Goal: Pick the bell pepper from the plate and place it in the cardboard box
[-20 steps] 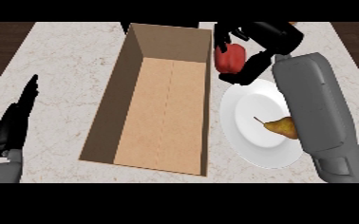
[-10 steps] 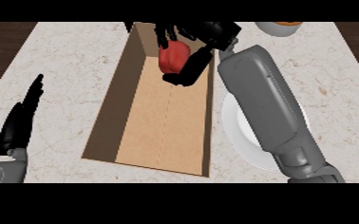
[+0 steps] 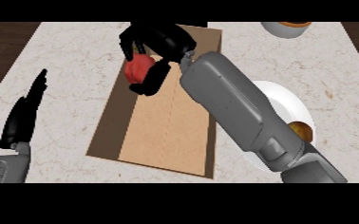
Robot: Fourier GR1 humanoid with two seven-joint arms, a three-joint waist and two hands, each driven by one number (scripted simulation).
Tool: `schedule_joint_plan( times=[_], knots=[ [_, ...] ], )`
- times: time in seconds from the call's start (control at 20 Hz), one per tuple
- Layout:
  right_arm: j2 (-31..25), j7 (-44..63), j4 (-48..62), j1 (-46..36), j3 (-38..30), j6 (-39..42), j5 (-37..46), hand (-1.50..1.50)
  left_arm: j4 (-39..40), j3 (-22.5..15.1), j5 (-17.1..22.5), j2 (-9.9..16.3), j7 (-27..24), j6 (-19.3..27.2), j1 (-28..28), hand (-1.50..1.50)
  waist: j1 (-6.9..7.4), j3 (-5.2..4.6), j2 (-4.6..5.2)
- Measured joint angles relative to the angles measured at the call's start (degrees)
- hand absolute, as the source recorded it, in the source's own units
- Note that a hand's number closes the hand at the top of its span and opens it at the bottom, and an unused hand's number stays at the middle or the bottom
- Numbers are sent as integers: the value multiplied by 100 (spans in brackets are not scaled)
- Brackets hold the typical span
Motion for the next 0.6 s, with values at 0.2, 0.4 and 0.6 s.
schedule_joint_plan(
  times=[0.2, 0.4, 0.6],
  knots=[
    [7, 344, 499, -219, 519, -503, -512, -150, 2, -36, -53, -11, 43, -18, -136, 0, 77, -1, 16],
    [10, 555, 867, -248, 966, -631, -1164, -150, 86, -112, -124, -106, 13, 16, -236, 0, 172, -3, 45],
    [11, 462, 977, -238, 1381, -866, -1755, -150, 38, -94, -104, -84, 12, -51, -219, 0, 229, 1, 41]
  ],
)
